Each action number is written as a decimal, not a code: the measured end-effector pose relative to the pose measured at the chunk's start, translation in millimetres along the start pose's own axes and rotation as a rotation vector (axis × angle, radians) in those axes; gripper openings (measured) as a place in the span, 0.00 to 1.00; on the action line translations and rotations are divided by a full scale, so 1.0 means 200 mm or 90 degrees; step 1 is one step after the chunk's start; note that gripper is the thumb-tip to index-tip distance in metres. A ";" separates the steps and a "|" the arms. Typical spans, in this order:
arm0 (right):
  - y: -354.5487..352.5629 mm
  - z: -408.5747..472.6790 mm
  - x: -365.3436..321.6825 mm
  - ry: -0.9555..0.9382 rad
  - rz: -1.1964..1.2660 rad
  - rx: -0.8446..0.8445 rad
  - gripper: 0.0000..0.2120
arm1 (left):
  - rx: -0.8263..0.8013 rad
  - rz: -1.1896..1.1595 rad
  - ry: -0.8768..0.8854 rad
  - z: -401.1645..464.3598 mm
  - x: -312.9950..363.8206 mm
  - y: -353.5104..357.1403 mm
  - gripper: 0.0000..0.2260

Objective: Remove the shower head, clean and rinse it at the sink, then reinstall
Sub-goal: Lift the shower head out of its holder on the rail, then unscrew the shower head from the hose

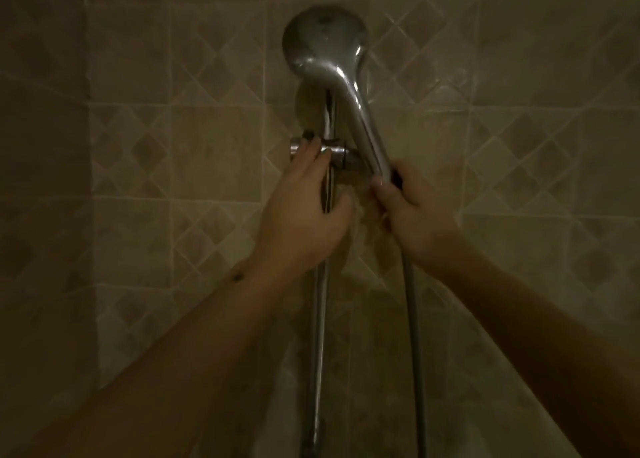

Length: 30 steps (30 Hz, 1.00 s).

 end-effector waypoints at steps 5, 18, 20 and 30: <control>0.19 -0.45 0.23 0.035 0.034 -0.133 0.07 | 0.120 -0.461 -0.288 -0.48 0.08 -0.01 0.12; 0.85 -1.87 1.10 0.477 0.052 -0.494 0.03 | 0.460 -0.528 -1.030 -2.10 0.26 0.09 0.05; 0.89 -2.05 1.19 0.526 -0.002 -0.507 0.09 | 0.481 -0.434 -1.062 -2.30 0.31 0.10 0.05; 1.03 -2.33 1.34 0.599 -0.227 -0.451 0.09 | 0.519 -0.261 -1.193 -2.59 0.38 0.15 0.07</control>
Point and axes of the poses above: each hand's wrist, its own z-axis towards the middle knuckle, its own y-axis out of the palm, x = y × z, the point moved 3 cm from there along z, towards the middle knuckle, and after that the axes turned 14 degrees about y, right-handed, at the moved point
